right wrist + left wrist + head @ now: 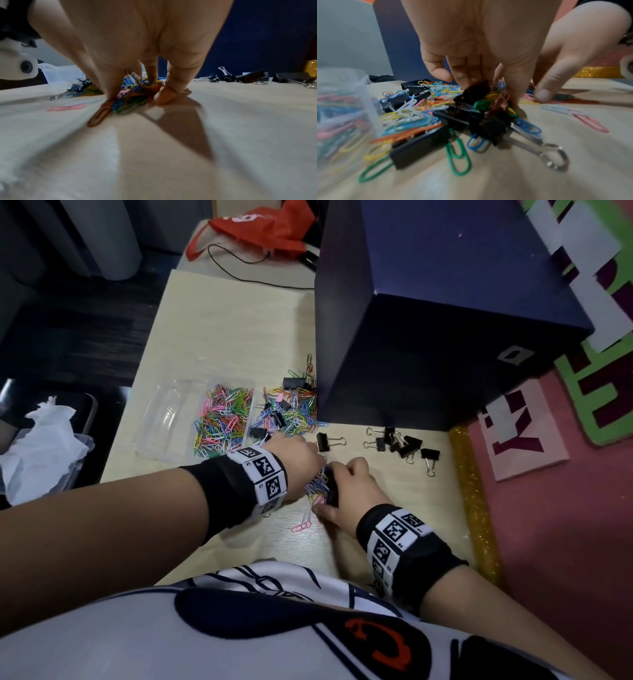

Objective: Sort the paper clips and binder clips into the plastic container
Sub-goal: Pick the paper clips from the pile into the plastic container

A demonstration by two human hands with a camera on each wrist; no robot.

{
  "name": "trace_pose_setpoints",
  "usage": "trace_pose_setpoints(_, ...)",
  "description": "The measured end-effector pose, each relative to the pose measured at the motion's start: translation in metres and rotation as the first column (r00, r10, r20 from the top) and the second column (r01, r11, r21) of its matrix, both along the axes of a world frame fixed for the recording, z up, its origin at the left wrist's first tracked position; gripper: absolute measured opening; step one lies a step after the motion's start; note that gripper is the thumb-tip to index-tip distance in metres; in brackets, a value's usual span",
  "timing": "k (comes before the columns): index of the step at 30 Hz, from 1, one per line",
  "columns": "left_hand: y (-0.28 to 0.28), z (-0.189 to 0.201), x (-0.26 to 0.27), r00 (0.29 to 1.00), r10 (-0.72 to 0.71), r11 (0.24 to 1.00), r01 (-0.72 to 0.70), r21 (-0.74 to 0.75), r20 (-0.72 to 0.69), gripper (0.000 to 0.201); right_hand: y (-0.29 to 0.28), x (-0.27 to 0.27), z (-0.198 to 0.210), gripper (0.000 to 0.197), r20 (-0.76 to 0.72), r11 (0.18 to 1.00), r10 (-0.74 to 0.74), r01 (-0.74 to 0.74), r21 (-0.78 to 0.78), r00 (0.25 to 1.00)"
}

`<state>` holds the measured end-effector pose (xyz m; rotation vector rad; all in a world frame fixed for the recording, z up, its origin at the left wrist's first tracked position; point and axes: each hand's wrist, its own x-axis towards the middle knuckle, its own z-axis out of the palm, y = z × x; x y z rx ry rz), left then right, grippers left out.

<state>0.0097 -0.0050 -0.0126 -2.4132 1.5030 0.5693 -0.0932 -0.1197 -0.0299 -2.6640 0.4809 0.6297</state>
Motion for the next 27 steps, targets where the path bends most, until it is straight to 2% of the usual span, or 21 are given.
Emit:
trace_pose_setpoints(2, 0.0, -0.001, 0.0, 1.0, -0.003, 1.0, 0.003, -0.021, -0.003, 0.03, 0.001, 0.0, -0.002, 0.047, 0.046, 1.0, -0.001, 0.002, -0.018, 0.999)
trace_pose_setpoints(4, 0.0, 0.0, 0.001, 1.0, -0.003, 0.999, 0.003, -0.037, -0.014, 0.025, -0.001, 0.0, -0.003, 0.036, 0.076, 0.999, -0.038, 0.039, -0.012, 0.996)
trace_pose_setpoints(10, -0.003, 0.007, 0.002, 0.999, 0.03, 0.993, -0.034, -0.117, -0.035, 0.021, -0.014, 0.005, 0.001, 0.028, 0.149, 0.986, -0.166, 0.162, 0.036, 0.975)
trace_pose_setpoints(15, 0.001, 0.021, 0.017, 0.979, 0.154, 0.951, -0.183, -0.247, -0.134, 0.027, -0.023, 0.013, 0.007, 0.023, 0.178, 0.972, -0.235, 0.232, 0.036, 0.956)
trace_pose_setpoints(22, 0.042, 0.042, 0.053, 0.896, 0.399, 0.783, -0.444, -0.437, -0.196, 0.03, -0.016, 0.028, 0.022, 0.021, 0.287, 0.984, -0.16, 0.13, 0.122, 0.944)
trace_pose_setpoints(25, 0.071, 0.045, 0.069, 0.818, 0.536, 0.706, -0.571, -0.419, -0.21, 0.026, -0.002, 0.044, 0.028, 0.021, 0.328, 0.99, -0.081, 0.037, 0.137, 0.941)
trace_pose_setpoints(27, 0.088, 0.044, 0.076, 0.785, 0.586, 0.702, -0.615, -0.359, -0.199, 0.027, 0.011, 0.058, 0.033, 0.02, 0.324, 0.989, -0.021, -0.028, 0.148, 0.946)
